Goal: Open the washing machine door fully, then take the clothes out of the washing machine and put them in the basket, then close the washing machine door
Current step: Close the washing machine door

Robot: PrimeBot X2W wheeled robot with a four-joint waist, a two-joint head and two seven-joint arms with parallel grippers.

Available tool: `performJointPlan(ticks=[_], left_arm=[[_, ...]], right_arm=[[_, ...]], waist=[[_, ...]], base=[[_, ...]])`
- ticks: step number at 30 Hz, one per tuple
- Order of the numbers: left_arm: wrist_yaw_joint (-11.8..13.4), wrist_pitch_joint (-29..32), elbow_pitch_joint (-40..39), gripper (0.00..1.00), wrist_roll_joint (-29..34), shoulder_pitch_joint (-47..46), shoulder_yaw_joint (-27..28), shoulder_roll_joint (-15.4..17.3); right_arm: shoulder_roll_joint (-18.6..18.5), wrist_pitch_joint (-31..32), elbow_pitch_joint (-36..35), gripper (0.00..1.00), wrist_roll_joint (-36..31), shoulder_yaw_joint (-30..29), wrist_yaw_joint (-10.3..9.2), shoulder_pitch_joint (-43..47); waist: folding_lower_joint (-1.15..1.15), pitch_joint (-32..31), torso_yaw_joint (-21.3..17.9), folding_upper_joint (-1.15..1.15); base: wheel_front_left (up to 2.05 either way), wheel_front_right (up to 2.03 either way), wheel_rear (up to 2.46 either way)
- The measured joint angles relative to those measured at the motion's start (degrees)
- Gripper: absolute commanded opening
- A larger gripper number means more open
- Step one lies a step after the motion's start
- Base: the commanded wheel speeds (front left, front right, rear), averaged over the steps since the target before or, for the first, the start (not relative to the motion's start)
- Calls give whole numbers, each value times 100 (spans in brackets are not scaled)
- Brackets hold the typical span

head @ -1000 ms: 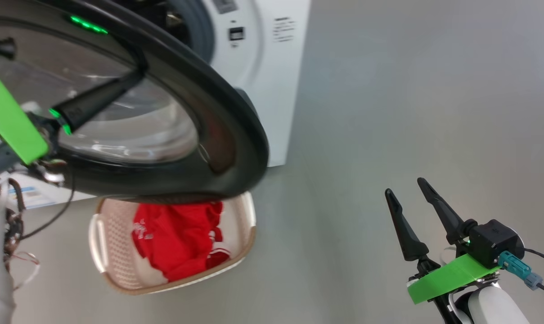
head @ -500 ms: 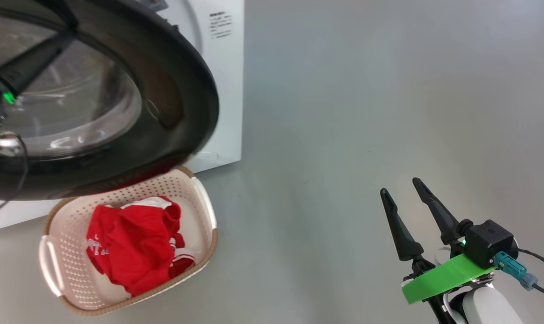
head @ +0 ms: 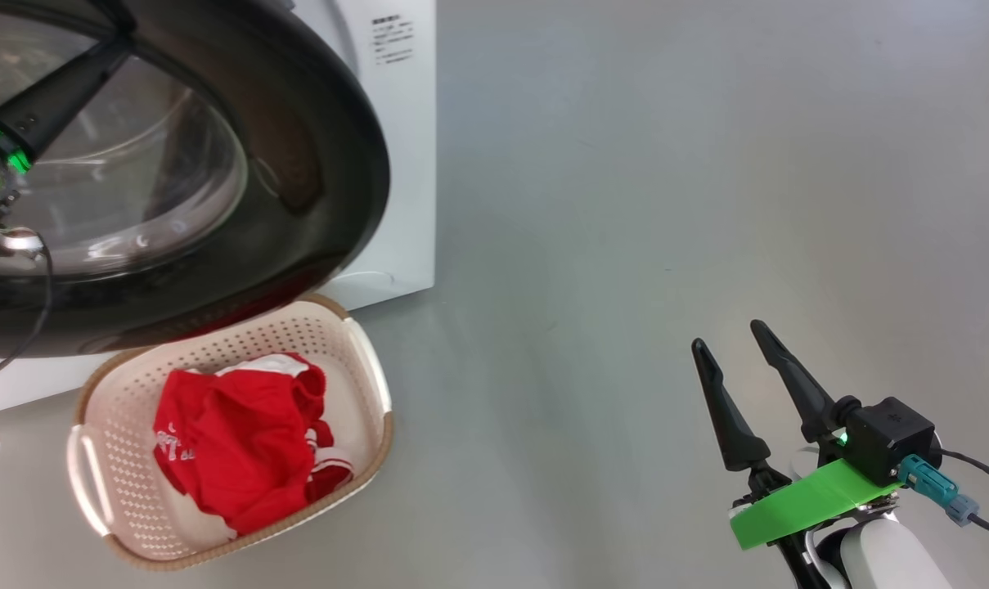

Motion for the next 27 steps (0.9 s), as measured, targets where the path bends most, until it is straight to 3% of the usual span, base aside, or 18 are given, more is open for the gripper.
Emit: performJointPlan(ticks=[5,7,11,13,16,17,27], left_arm=[[0,-82,-212,0,-152,153,-137,57],[0,-152,-302,19,-209,330,-174,67],[0,-360,-501,42,-344,804,-240,68],[0,-509,-579,49,-396,1043,-241,69],[-1,-748,-730,93,-432,1385,-241,89],[0,-832,-771,100,-431,1487,-248,99],[-2,-1863,-1017,100,-353,2580,-445,136]], right_arm=[[-26,0,0,100,0,0,0,-2],[-42,0,1,100,1,2,0,-7],[-88,0,0,100,1,8,0,-57],[-127,0,2,100,1,8,0,-60],[-199,0,2,100,0,2,0,-59],[-210,0,1,100,0,0,0,-58],[-338,0,0,100,0,1,0,-39]], waist=[[0,-40,169,0],[0,-63,244,0],[0,-133,399,0],[0,-175,472,0],[0,-240,588,0],[0,-258,628,0],[0,-381,1043,0]], base=[[0,0,0],[0,0,0],[0,0,0],[0,0,0],[0,0,0],[0,0,0],[0,0,0]])
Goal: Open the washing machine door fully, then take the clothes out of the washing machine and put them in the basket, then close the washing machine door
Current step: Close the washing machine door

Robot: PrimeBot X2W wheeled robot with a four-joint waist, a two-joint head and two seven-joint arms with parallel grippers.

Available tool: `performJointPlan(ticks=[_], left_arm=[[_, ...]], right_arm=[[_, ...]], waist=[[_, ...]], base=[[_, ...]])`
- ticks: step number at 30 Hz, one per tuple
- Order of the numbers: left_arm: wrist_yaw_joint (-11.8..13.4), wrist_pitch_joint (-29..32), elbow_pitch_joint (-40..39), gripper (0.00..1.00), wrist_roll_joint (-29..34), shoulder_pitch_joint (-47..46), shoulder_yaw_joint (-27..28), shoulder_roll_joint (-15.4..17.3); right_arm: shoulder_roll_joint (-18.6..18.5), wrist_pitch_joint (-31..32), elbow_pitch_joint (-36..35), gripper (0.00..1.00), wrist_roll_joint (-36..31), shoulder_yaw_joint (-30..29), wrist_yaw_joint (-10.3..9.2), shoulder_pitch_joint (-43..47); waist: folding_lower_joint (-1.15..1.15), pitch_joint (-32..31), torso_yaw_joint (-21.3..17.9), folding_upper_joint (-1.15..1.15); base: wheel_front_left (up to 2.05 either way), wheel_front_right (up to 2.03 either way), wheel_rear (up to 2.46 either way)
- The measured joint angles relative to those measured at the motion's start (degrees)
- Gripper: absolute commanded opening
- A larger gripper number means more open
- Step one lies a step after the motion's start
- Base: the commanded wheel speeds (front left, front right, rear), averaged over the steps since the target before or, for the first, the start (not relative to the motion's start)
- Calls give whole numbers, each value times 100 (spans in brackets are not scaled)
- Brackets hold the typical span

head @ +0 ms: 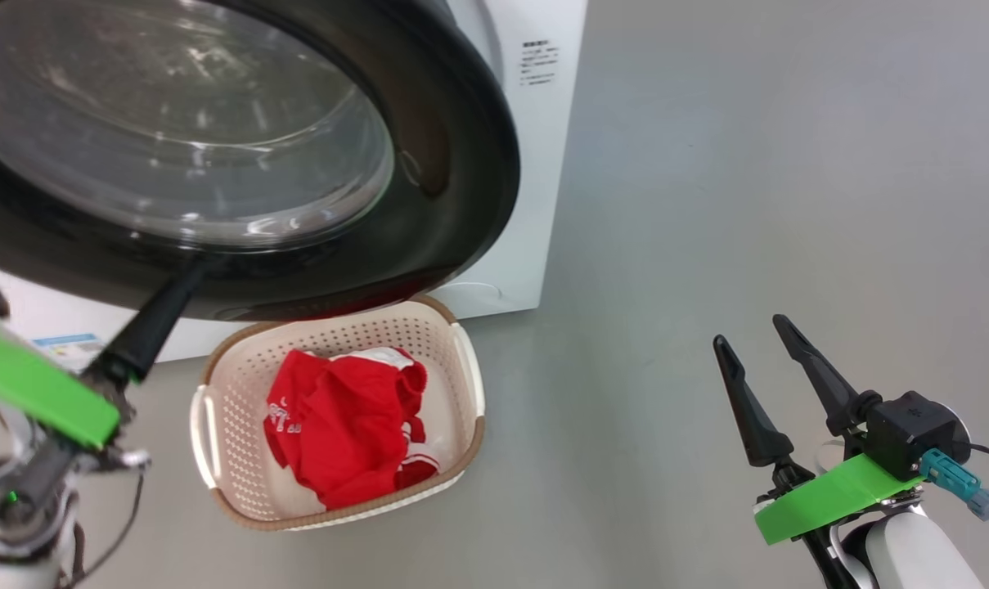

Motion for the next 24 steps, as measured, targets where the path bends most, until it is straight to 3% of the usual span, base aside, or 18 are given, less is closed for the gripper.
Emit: performJointPlan(ticks=[11,15,24], left_arm=[[-31,-1329,-40,100,130,1043,-164,160],[-32,-1875,3,100,515,1384,-447,346],[-32,-3169,292,100,767,2037,-1034,550]], right_arm=[[-73,0,9,100,1,41,0,97],[-91,0,15,100,5,40,0,183],[-116,0,43,100,7,-104,0,486]], waist=[[0,-149,192,0],[0,-217,183,0],[0,-403,78,0]], base=[[0,0,0],[0,0,0],[0,0,0]])
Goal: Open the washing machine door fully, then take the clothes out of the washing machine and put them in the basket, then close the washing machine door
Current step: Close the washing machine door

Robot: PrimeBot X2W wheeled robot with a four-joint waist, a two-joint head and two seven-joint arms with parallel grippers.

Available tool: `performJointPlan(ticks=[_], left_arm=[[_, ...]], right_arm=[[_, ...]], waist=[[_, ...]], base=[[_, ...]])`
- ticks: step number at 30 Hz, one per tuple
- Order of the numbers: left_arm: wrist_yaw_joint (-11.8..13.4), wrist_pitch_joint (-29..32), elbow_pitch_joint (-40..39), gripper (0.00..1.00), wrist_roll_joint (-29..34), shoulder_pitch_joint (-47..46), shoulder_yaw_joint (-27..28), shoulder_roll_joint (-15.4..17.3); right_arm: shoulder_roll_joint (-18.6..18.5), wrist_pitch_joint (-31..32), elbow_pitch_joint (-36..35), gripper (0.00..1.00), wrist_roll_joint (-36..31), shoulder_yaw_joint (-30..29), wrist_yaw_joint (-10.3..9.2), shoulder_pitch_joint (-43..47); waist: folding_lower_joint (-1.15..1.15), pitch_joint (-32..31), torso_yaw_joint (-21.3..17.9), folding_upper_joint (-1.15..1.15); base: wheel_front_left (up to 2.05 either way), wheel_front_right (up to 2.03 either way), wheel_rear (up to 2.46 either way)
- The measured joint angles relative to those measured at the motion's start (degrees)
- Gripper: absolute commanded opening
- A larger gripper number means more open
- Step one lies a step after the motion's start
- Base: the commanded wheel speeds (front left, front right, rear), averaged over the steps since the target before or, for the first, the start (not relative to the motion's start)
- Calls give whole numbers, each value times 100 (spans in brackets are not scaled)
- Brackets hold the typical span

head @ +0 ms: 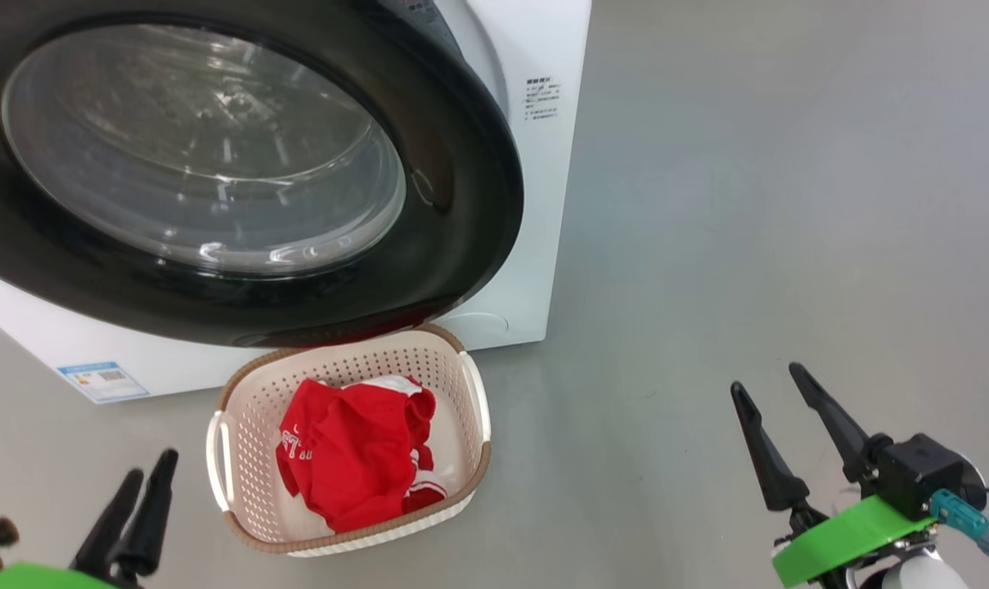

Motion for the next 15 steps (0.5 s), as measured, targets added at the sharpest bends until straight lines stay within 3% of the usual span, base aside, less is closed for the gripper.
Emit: performJointPlan(ticks=[10,15], left_arm=[[-1,-581,483,100,784,91,-319,-8],[-4,-589,573,100,1816,127,478,-409]], right_arm=[[-4,0,-3,100,0,-143,0,181],[-15,0,-12,100,0,-224,0,214]], waist=[[0,-80,-19,0],[0,-101,14,0]], base=[[0,0,0],[0,0,0]])
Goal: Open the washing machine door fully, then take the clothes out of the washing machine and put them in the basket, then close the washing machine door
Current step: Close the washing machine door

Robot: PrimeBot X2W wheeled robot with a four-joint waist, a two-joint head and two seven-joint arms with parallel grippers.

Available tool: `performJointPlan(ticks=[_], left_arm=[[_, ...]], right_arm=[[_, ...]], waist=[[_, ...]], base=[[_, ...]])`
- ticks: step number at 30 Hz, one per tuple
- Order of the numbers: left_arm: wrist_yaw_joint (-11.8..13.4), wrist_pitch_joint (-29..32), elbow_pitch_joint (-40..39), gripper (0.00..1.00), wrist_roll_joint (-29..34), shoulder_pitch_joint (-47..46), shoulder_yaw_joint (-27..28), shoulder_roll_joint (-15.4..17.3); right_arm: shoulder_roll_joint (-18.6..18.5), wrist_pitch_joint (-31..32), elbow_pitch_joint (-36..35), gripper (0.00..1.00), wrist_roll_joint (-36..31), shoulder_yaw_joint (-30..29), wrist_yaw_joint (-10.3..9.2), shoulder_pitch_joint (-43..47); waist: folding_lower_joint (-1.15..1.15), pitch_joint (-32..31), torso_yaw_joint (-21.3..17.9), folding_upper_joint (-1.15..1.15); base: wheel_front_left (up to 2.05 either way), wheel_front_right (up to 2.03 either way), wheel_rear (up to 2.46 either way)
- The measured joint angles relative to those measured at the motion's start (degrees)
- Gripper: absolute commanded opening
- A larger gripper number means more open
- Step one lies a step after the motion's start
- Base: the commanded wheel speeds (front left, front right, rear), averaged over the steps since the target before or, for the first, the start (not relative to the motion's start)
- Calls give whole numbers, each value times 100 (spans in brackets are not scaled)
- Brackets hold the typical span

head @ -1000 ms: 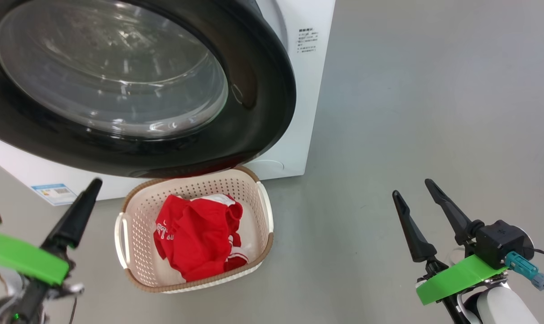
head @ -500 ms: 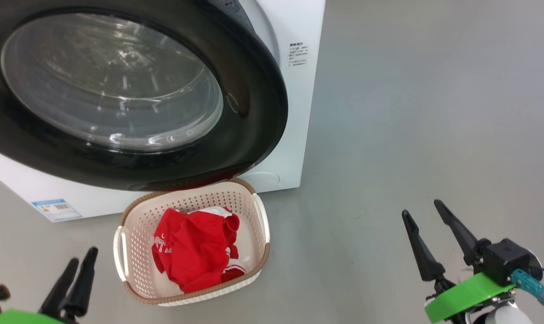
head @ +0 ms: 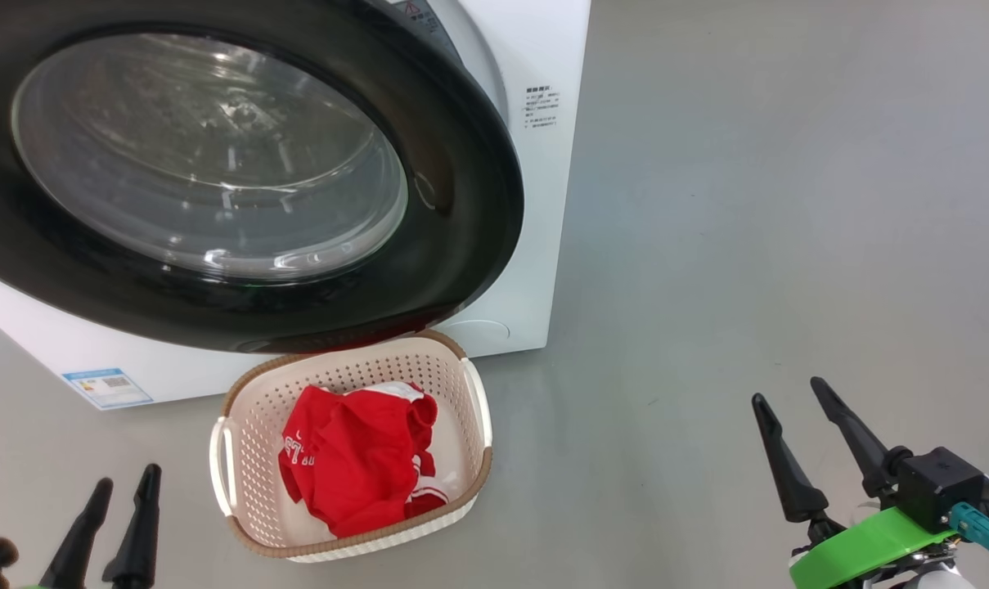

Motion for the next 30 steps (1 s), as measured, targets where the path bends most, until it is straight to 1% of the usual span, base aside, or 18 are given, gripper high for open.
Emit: performJointPlan(ticks=[5,9,12,17,18,19,22,25,30], left_arm=[[-1,0,-71,100,1060,282,679,-509],[-1,-1,-271,100,1838,366,1170,-837],[-1,-1,-411,100,2328,453,1524,-1104],[-1,-1,-668,100,2973,565,1927,-1473],[-1,-1,-793,100,3236,572,2057,-1592],[-1,-1,-793,100,3236,572,2057,-1592],[-1,-1,-892,100,3522,682,2180,-1781],[-1,-1,-924,100,3662,780,2239,-1941],[-1,-2,-861,100,3815,782,2195,-1993]], right_arm=[[1,0,-20,100,0,-122,0,2],[2,0,-27,100,0,-136,0,3],[3,0,-30,100,0,-153,0,8],[4,0,-40,100,0,-169,0,103],[4,0,-41,100,0,-172,0,103],[4,0,-41,100,0,-172,0,103],[4,0,-41,100,0,-179,0,103],[9,0,-43,100,0,-185,0,103],[43,0,-41,100,0,-186,0,103]], waist=[[0,-24,35,0],[0,-57,57,0],[0,-88,73,0],[0,-125,93,0],[0,-143,93,0],[0,-143,93,0],[0,-163,86,0],[0,-168,83,0],[0,-139,84,0]], base=[[0,0,0],[0,0,0],[0,0,0],[0,0,0],[0,0,0],[0,0,0],[0,0,0],[0,0,0],[0,0,0]])
